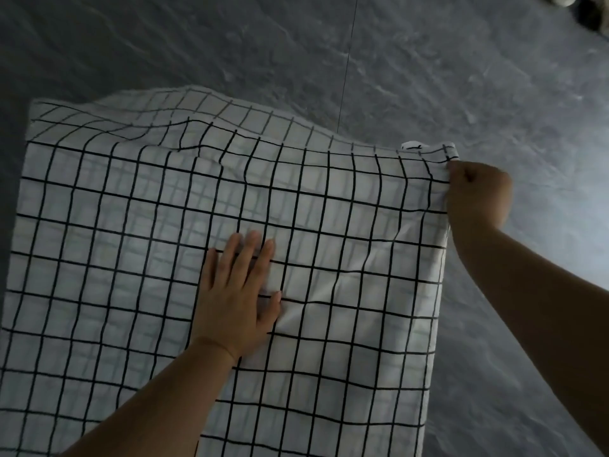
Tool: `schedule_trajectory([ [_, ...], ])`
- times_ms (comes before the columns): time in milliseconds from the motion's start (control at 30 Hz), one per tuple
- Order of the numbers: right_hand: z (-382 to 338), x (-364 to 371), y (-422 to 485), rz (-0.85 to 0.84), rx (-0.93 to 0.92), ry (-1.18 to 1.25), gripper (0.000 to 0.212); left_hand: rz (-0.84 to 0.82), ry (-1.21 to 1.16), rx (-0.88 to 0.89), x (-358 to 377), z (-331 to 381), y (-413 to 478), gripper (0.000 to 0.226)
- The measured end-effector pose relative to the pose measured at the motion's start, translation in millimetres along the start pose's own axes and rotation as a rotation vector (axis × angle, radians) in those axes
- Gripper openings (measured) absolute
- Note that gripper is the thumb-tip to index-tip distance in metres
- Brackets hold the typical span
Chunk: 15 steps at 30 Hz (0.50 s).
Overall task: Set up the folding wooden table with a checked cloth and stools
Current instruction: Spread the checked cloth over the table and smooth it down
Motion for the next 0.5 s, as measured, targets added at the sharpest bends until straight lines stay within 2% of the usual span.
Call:
schedule_trajectory([
  [133,13,4,-9,0.101,0.006,0.050,0.028,0.010,0.002,0.002,0,-1,0,0.071],
  [233,16,4,-8,0.075,0.017,0.092,0.031,0.020,-0.002,0.003,-1,-2,0,0.071],
  [300,14,-3,-12,0.016,0.004,0.112,0.042,0.034,-0.002,0.003,-1,-2,0,0.071],
  [400,10,-20,-39,-0.026,-0.341,0.089,0.051,0.040,-0.005,0.004,-1,-2,1,0.071],
  [500,20,-11,-71,-0.292,-0.700,-0.050,0.057,0.039,-0.002,0.006,0,-2,0,0.072],
])
Point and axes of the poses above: each hand's wrist, its own y-axis towards the middle knuckle, its own x-axis out of the palm, z = x × y, the point moved 1 cm from there along y, towards the middle knuckle, and after that the axes turned 15 degrees about z, right-handed, at the moved point
